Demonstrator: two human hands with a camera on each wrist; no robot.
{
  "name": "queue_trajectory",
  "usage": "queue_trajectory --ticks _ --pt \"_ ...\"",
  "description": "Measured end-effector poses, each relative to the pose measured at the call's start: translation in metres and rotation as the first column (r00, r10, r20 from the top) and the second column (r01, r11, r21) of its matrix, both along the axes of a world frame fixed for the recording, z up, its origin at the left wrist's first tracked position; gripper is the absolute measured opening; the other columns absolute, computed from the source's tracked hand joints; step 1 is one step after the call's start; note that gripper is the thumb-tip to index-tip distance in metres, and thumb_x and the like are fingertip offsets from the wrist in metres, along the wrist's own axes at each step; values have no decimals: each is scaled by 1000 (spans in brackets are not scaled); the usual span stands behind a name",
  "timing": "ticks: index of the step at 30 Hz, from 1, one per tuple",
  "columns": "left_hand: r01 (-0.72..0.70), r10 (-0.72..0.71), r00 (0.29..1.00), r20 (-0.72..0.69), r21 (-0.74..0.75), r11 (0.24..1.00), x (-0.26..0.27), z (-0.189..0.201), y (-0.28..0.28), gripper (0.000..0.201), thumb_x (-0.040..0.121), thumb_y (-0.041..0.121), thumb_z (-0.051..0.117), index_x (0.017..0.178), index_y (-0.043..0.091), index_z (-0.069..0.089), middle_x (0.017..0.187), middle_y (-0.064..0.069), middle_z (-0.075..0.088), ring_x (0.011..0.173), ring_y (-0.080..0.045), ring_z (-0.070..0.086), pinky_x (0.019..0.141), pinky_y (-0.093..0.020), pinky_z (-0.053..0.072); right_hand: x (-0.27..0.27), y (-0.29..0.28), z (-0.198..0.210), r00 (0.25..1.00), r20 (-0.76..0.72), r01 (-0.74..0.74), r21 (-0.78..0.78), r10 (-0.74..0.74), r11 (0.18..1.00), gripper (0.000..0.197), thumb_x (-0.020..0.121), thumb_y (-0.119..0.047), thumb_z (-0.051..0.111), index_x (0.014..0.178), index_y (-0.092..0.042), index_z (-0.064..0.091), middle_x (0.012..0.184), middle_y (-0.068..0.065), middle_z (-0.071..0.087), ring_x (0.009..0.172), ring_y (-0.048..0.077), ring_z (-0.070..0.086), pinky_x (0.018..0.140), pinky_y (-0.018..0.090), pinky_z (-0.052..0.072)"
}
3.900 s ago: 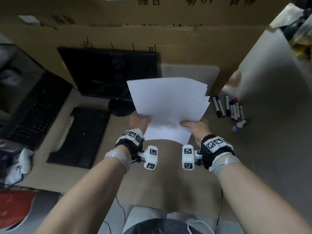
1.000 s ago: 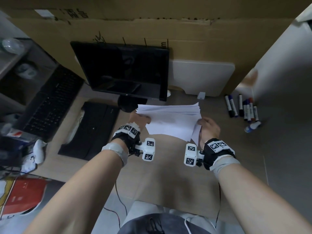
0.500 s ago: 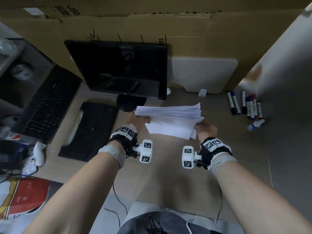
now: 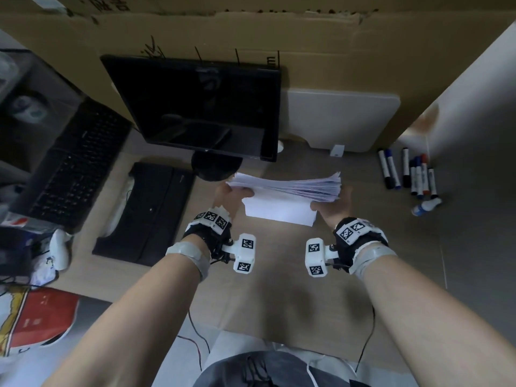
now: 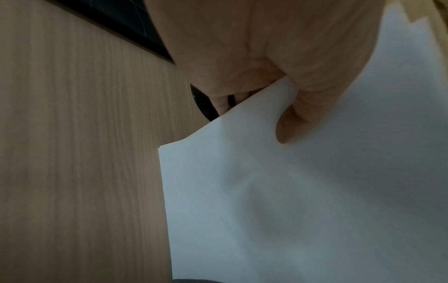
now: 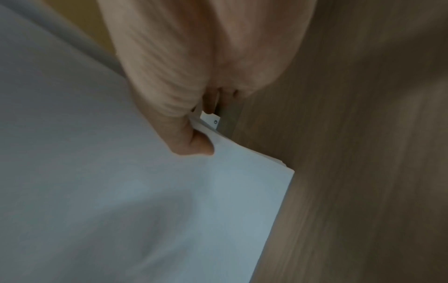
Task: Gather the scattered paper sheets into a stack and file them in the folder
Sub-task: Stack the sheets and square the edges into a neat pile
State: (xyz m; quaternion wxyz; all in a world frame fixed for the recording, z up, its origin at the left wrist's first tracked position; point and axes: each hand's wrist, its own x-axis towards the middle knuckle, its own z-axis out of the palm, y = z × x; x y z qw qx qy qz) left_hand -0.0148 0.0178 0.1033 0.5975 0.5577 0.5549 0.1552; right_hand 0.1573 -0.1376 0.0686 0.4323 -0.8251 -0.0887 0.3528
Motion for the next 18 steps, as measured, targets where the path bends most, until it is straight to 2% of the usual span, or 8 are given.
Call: queue_trajectory --ticks 2,3,5,7,10,12,15,18 --pt "-2 2 1000 12 -23 1000 -3 1 2 13 71 9 68 83 12 66 87 -6 65 84 -26 59 78 -37 47 2 7 5 1000 -18 -13 52 14 999 65 73 7 71 125 -13 39 98 -1 53 82 15 53 61 19 42" --pt "-18 20 999 36 -43 999 -5 -1 6 13 65 12 66 78 14 67 84 -6 65 83 -26 58 78 -38 47 0 10 8 999 -29 -43 45 45 998 57 73 4 72 123 -11 50 100 2 57 86 17 55 65 22 45" --pt "-54 61 994 85 -82 995 -9 -1 12 19 58 13 64 76 17 69 84 -7 66 85 -30 61 83 -46 50 -5 15 12 997 -68 -45 47 48 998 26 73 1 73 94 -11 64 89 4 63 81 21 58 65 27 47" --pt "-27 36 993 109 -82 996 -8 -11 23 30 58 12 67 88 14 69 90 -10 68 91 -33 64 85 -47 52 -9 17 16 995 -99 -3 81 11 997 20 74 4 72 78 -14 62 77 0 61 69 17 57 61 25 46" --pt "98 -99 994 -38 -35 995 4 -19 27 34 69 8 72 101 6 61 99 -11 65 93 -29 62 83 -40 51 -10 16 14 992 -123 25 78 -15 997 17 72 4 69 75 -10 62 73 3 58 64 19 52 59 26 44" --pt "112 -112 993 -38 -22 994 14 -31 29 39 70 8 74 106 2 59 103 -10 65 96 -29 62 81 -38 50 -8 18 8 988 -149 43 31 -38 999 13 70 -2 70 81 -5 64 77 7 60 69 21 54 62 30 45" --pt "139 -138 987 -87 4 990 24 -40 31 57 79 24 76 126 3 53 120 -6 63 108 -26 59 90 -35 45 -5 28 -2 961 -230 150 -35 -154 988 40 69 -17 73 104 -1 65 98 9 69 86 28 65 76 36 52" --pt "173 -174 985 -3 97 980 32 -39 31 57 86 27 70 135 9 48 126 -7 61 114 -23 57 100 -36 42 -3 39 1 944 -231 251 36 -236 967 44 71 -16 73 110 -1 60 106 12 68 96 31 66 89 42 53"
